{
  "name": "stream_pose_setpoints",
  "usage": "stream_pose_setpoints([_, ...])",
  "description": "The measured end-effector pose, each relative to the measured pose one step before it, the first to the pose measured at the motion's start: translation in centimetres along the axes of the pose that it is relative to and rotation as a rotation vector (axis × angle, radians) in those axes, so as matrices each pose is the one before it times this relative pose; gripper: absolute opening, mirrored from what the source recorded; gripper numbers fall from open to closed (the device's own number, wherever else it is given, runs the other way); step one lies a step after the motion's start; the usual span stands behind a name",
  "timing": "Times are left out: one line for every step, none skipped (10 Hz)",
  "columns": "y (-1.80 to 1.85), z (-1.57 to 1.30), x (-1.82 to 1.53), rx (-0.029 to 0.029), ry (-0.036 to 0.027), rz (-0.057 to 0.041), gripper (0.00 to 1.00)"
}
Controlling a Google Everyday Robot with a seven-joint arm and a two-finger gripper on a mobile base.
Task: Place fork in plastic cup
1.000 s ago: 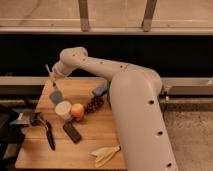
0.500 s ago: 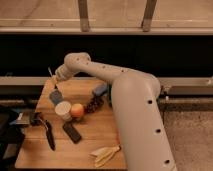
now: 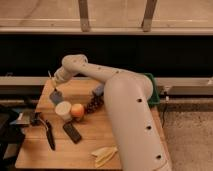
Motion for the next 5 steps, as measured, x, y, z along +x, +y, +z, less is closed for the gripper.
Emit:
stream_pose_setpoints([-0.037,0.206,0.113,-0.00024,0.00683,0.00183,0.00])
stream_pose_setpoints([-0.052,0.258,0.140,-0.00096,0.00599,0.00231,0.00])
stream_pose_setpoints([-0.028,0.267,0.172,-0.00343,0.00468,0.00450,0.00])
stream_pose_setpoints([-0.240,0.132,0.196,-0.00188,0.00238,0.00595,0.02])
stream_pose_setpoints([-0.254,0.037,0.199,-0.00286,0.00046,0.00678,0.10])
